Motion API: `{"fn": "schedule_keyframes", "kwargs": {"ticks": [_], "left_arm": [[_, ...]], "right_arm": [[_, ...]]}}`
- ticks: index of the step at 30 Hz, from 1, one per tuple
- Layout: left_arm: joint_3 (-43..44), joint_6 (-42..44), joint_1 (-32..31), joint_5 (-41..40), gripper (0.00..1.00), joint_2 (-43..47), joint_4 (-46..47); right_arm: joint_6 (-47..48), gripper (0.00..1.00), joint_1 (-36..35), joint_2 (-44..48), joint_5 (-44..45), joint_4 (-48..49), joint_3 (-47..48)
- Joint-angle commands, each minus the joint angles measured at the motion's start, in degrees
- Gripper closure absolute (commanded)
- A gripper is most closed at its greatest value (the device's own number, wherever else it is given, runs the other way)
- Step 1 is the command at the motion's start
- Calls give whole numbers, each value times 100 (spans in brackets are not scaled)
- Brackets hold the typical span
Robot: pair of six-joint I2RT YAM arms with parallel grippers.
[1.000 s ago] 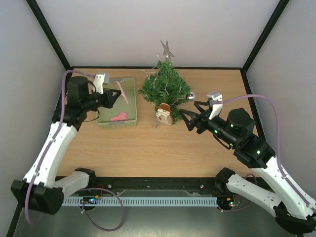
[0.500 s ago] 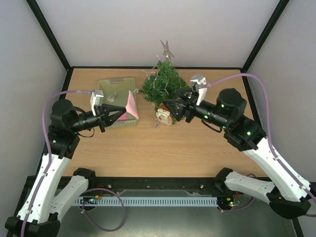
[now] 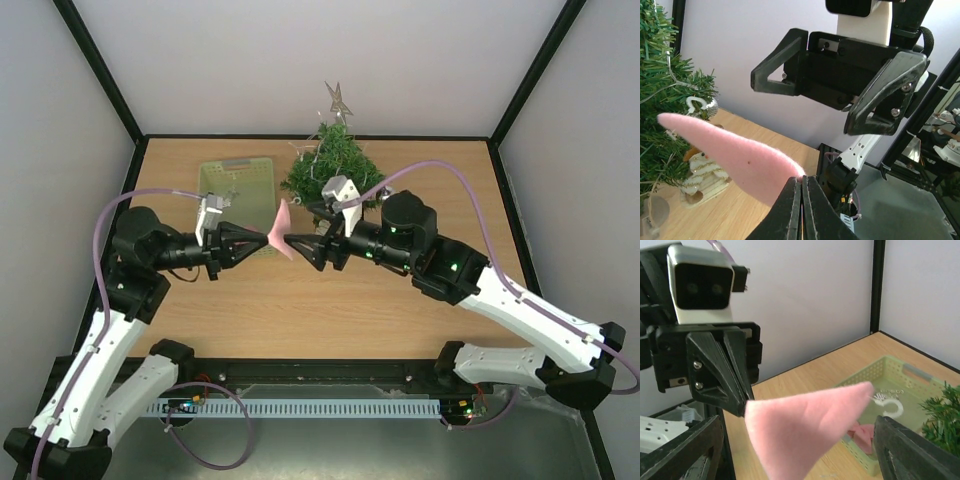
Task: Decorate the small christmas tree
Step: Hang the decoration item on the Christmas tree.
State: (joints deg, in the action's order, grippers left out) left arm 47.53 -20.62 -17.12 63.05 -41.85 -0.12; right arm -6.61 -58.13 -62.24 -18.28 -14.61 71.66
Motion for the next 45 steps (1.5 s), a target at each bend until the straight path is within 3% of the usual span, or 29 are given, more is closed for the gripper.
{"fn": "schedule_keyframes", "kwargs": {"ticks": [1, 4, 7, 9, 14, 18, 23, 29, 38, 45], "left_arm": [[81, 249, -85, 188, 98, -34, 280], [84, 713, -290, 553, 97, -20, 252], [222, 1961, -482, 611, 98, 23, -385], [205, 2256, -538, 534, 97, 52, -461], [84, 2861, -727, 68, 98, 161, -269], [99, 3631, -829, -629, 98, 184, -385], [215, 4254, -871, -1394, 98, 155, -526], [226, 4612, -880, -1999, 98, 183, -471], [91, 4816, -928, -2430, 98, 250, -282], [1, 5003, -931, -2373, 98, 183, -267]], "right_arm": [[337, 19, -202, 333, 87, 584, -496], [1273, 12, -260, 800, 210, 1131, -1249], [974, 12, -260, 1131, 1049, 1330, -1217], [341, 15, -255, 1249, 1113, 1376, -1153], [-1510, 24, -259, 1387, 230, 2268, -1746], [-3158, 28, -253, 1216, 1403, 1913, -1454], [-4099, 34, -258, 1090, 1233, 2270, -1367], [-4342, 40, -286, 557, 1146, 2118, -960], [-4116, 46, -445, -216, 1704, 1796, -388], [-3884, 48, -531, -911, 2305, 785, 368]]}}
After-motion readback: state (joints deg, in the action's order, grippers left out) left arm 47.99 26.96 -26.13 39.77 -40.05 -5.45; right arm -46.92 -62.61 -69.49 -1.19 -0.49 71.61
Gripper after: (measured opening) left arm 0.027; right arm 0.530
